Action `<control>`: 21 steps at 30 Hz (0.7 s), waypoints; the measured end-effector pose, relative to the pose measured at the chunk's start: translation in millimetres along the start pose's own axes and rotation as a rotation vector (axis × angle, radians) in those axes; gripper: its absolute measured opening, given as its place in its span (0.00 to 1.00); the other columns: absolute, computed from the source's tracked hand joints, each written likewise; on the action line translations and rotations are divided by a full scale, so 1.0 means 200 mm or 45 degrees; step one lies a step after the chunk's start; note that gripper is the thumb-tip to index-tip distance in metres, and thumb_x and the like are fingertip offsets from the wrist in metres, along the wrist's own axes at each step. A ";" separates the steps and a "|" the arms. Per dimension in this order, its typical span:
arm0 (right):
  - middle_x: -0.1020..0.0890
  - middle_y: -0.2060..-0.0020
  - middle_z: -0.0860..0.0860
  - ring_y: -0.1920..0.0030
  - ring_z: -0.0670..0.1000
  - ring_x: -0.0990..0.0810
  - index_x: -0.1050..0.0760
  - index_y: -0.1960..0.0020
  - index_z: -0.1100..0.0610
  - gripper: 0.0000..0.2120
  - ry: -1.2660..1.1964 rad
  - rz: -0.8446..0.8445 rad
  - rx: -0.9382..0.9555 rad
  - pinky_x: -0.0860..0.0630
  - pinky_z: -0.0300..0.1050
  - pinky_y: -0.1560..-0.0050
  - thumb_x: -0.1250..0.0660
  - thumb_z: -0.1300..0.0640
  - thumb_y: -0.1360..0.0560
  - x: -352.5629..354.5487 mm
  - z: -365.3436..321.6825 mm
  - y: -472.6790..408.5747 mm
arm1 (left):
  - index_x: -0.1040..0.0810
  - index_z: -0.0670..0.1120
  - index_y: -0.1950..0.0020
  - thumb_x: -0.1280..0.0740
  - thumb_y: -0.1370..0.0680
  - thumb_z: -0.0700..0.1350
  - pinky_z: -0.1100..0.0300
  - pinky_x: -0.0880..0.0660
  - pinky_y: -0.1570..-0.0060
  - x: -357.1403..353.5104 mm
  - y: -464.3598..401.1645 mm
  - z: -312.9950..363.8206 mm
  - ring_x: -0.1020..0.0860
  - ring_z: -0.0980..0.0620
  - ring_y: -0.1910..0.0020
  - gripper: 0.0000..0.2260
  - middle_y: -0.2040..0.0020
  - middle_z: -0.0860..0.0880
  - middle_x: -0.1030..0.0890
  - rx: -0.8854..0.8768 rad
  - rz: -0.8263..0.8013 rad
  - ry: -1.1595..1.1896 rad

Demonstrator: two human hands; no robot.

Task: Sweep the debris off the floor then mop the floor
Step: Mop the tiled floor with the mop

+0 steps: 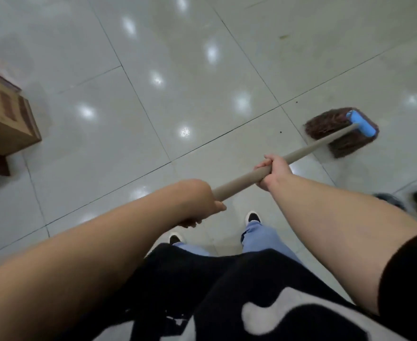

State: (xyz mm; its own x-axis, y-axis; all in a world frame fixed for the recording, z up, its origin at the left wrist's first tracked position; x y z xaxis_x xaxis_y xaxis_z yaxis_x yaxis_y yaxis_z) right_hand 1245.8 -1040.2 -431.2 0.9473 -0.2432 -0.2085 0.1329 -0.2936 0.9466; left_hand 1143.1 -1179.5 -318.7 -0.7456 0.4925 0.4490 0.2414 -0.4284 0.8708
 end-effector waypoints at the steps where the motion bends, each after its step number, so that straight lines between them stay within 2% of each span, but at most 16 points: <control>1: 0.38 0.89 0.47 0.90 0.45 0.39 0.42 0.69 0.55 0.17 0.000 -0.001 0.036 0.38 0.27 0.83 0.43 0.63 0.22 -0.02 0.00 0.03 | 0.33 0.43 0.65 0.39 0.22 0.56 0.72 0.39 0.87 0.01 0.02 -0.02 0.34 0.59 0.90 0.19 0.73 0.49 0.26 -0.039 -0.005 0.022; 7: 0.35 0.87 0.47 0.89 0.45 0.36 0.39 0.67 0.55 0.16 -0.027 0.037 0.160 0.36 0.28 0.83 0.41 0.60 0.22 -0.03 0.14 0.11 | 0.34 0.43 0.64 0.39 0.22 0.55 0.72 0.37 0.86 -0.01 0.05 -0.23 0.33 0.59 0.88 0.19 0.72 0.49 0.26 -0.140 -0.009 0.045; 9: 0.29 0.81 0.51 0.83 0.46 0.30 0.36 0.63 0.57 0.13 0.071 0.072 0.103 0.30 0.31 0.82 0.39 0.56 0.21 -0.02 0.26 0.09 | 0.33 0.43 0.65 0.40 0.22 0.56 0.72 0.36 0.86 -0.03 0.04 -0.32 0.32 0.58 0.87 0.19 0.72 0.49 0.26 -0.128 -0.007 -0.015; 11: 0.26 0.69 0.56 0.71 0.49 0.25 0.35 0.59 0.60 0.14 0.314 0.092 -0.014 0.22 0.41 0.74 0.39 0.51 0.21 0.00 0.42 0.06 | 0.33 0.43 0.66 0.41 0.22 0.57 0.70 0.34 0.83 -0.06 0.00 -0.40 0.31 0.57 0.86 0.20 0.73 0.49 0.26 -0.097 -0.005 -0.123; 12: 0.26 0.65 0.57 0.66 0.52 0.24 0.35 0.58 0.62 0.15 0.418 0.073 -0.082 0.22 0.48 0.65 0.40 0.50 0.21 0.00 0.50 0.05 | 0.33 0.43 0.66 0.41 0.22 0.57 0.68 0.33 0.81 -0.08 -0.02 -0.44 0.30 0.56 0.84 0.21 0.73 0.49 0.26 -0.078 -0.007 -0.163; 14: 0.25 0.61 0.59 0.59 0.56 0.23 0.34 0.57 0.64 0.17 0.449 0.020 -0.220 0.25 0.52 0.55 0.41 0.50 0.20 0.00 0.65 0.04 | 0.33 0.42 0.66 0.40 0.22 0.57 0.66 0.33 0.80 -0.12 -0.07 -0.51 0.29 0.54 0.80 0.21 0.73 0.48 0.26 -0.025 -0.043 -0.161; 16: 0.25 0.59 0.59 0.59 0.58 0.23 0.33 0.56 0.64 0.17 0.439 0.000 -0.307 0.27 0.54 0.49 0.42 0.50 0.20 0.02 0.80 0.03 | 0.32 0.41 0.66 0.39 0.22 0.55 0.67 0.32 0.80 -0.16 -0.12 -0.59 0.28 0.53 0.80 0.20 0.73 0.47 0.25 0.049 -0.116 -0.074; 19: 0.25 0.62 0.58 0.60 0.57 0.23 0.34 0.57 0.61 0.18 0.396 -0.015 -0.358 0.28 0.54 0.45 0.46 0.46 0.19 0.04 1.01 0.02 | 0.29 0.40 0.60 0.38 0.22 0.56 0.63 0.24 0.72 -0.26 -0.11 -0.71 0.23 0.50 0.76 0.19 0.71 0.46 0.22 0.133 -0.371 0.163; 20: 0.25 0.64 0.59 0.62 0.57 0.23 0.35 0.57 0.60 0.19 0.301 0.010 -0.369 0.25 0.54 0.49 0.47 0.45 0.19 0.05 1.06 0.01 | 0.29 0.42 0.56 0.39 0.22 0.57 0.61 0.23 0.71 -0.30 -0.08 -0.74 0.22 0.50 0.75 0.18 0.69 0.44 0.22 0.167 -0.498 0.283; 21: 0.26 0.66 0.58 0.67 0.55 0.23 0.35 0.56 0.60 0.19 0.173 0.062 -0.372 0.22 0.50 0.58 0.46 0.44 0.19 0.04 1.10 0.01 | 0.31 0.44 0.51 0.41 0.22 0.58 0.60 0.23 0.73 -0.33 -0.04 -0.75 0.21 0.49 0.75 0.17 0.68 0.43 0.22 0.206 -0.621 0.404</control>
State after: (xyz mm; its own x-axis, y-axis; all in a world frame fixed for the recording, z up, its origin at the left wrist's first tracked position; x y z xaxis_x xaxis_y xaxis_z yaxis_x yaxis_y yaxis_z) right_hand 1190.3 -1245.4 -484.8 0.9823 -0.1187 -0.1452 0.1460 -0.0021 0.9893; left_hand 1097.1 -1322.3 -384.2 -0.9370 0.3424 -0.0697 -0.1018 -0.0768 0.9918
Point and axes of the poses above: each hand's wrist, its own y-axis away from the middle knuckle, its own x-axis out of the back of the hand, z = x × y, the point moved 8 cm from there along -y, towards the middle knuckle
